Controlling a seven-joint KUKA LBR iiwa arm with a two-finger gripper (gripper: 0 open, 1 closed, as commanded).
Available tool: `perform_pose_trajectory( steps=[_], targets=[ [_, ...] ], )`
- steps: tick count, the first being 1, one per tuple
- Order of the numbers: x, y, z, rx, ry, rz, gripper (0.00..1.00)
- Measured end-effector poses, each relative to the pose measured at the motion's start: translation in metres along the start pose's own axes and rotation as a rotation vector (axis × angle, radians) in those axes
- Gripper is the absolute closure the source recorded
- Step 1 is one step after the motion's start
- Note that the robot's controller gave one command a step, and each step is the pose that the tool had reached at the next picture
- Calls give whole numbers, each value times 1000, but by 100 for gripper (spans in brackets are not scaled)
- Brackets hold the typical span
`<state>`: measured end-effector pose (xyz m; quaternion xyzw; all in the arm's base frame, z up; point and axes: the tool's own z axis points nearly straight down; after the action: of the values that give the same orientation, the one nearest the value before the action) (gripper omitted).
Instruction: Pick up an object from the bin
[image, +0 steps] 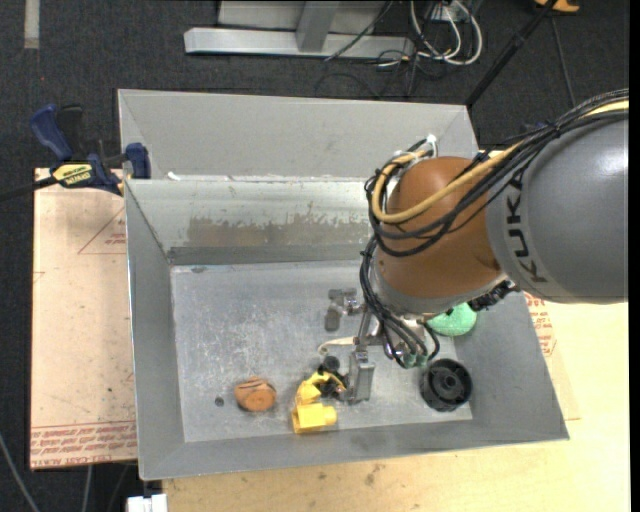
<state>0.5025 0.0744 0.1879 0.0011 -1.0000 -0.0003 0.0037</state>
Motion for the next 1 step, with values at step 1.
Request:
perform_pose_trajectory(
  steps=[1],
  targets=[
    [-2,0,-4,-1,-8,3,0]
  ],
)
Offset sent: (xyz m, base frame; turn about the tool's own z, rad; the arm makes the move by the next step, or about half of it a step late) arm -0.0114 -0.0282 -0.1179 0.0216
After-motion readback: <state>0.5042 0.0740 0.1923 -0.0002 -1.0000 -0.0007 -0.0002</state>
